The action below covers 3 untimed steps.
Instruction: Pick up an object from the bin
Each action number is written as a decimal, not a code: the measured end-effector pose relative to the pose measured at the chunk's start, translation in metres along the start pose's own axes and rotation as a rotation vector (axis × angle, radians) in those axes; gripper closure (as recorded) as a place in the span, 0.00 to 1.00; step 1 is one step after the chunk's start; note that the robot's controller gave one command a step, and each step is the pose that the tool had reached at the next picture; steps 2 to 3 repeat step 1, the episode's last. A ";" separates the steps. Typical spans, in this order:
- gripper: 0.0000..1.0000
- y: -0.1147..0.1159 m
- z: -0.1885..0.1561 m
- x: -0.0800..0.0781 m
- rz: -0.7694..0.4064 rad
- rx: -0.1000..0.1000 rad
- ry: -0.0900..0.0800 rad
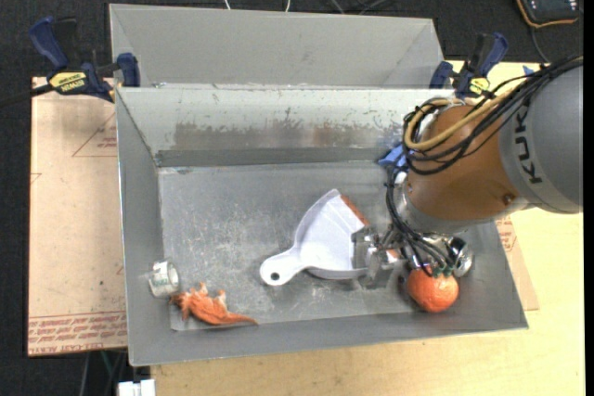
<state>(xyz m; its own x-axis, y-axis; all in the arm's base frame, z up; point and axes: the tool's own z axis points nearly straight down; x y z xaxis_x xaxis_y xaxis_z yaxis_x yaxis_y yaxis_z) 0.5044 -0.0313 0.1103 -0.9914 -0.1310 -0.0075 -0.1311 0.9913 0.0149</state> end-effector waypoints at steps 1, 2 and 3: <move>1.00 -0.022 -0.033 0.003 -0.156 0.007 -0.013; 1.00 -0.022 -0.033 0.003 -0.156 0.007 -0.013; 1.00 -0.022 -0.033 0.003 -0.156 0.007 -0.013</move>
Offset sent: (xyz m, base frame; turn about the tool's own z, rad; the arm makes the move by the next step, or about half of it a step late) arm 0.0000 0.0000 0.0000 0.0000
